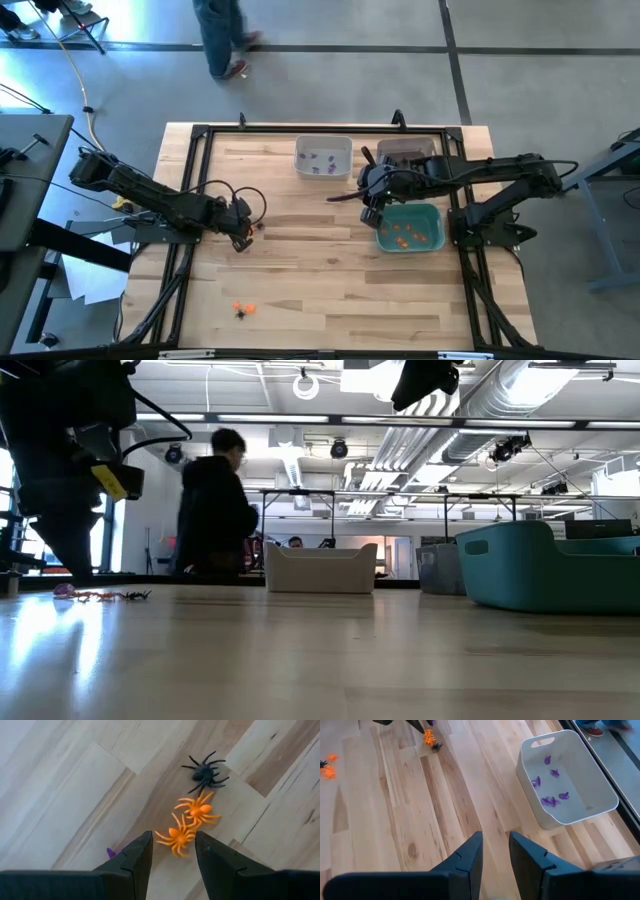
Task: Sort Halloween decoration
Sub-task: Put the orange spider toy into the green bin
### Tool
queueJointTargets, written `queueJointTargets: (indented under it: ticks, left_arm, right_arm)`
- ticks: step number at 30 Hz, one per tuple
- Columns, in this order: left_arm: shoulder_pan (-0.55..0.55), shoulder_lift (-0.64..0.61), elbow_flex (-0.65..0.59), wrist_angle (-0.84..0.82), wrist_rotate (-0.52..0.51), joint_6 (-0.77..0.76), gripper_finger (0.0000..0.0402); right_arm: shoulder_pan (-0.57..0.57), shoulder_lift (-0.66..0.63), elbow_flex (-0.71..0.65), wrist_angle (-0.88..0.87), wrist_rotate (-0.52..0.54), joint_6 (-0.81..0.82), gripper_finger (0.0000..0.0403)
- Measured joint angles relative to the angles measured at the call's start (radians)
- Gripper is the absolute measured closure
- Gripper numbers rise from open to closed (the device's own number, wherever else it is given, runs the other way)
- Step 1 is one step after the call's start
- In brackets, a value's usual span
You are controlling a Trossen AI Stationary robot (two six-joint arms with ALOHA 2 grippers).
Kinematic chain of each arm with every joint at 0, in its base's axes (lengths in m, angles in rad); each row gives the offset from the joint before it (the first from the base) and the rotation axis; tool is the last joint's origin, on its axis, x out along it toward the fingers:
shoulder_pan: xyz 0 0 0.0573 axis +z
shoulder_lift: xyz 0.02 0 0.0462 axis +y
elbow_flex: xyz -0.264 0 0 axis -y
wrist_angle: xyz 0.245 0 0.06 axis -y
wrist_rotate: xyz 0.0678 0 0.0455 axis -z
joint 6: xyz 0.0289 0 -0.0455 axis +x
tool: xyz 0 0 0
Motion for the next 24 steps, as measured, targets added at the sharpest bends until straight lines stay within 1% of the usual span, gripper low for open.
queueJointTargets:
  ticks: [6,15,19,22,24]
  left_arm:
    - [0.000,0.025,-0.002,0.033,-0.009,0.022,0.0264]
    - [-0.001,0.196,0.009,0.065,-0.008,0.021,0.0264]
    - [-0.002,0.213,0.011,0.078,-0.022,0.008,0.0264]
    - [-0.002,0.203,0.013,0.078,-0.024,-0.014,0.0274]
    - [-0.001,0.197,0.021,0.077,-0.016,-0.017,0.0295]
  right_arm:
    - [0.000,0.000,0.000,0.000,-0.001,0.000,0.0313]
    - [0.000,0.000,0.000,0.000,-0.001,0.000,0.0313]
    - [0.000,0.000,0.000,0.000,-0.001,0.000,0.0313]
    - [0.000,0.000,0.000,0.001,-0.001,0.000,0.0313]
    - [0.000,0.000,0.000,0.001,-0.001,0.000,0.0313]
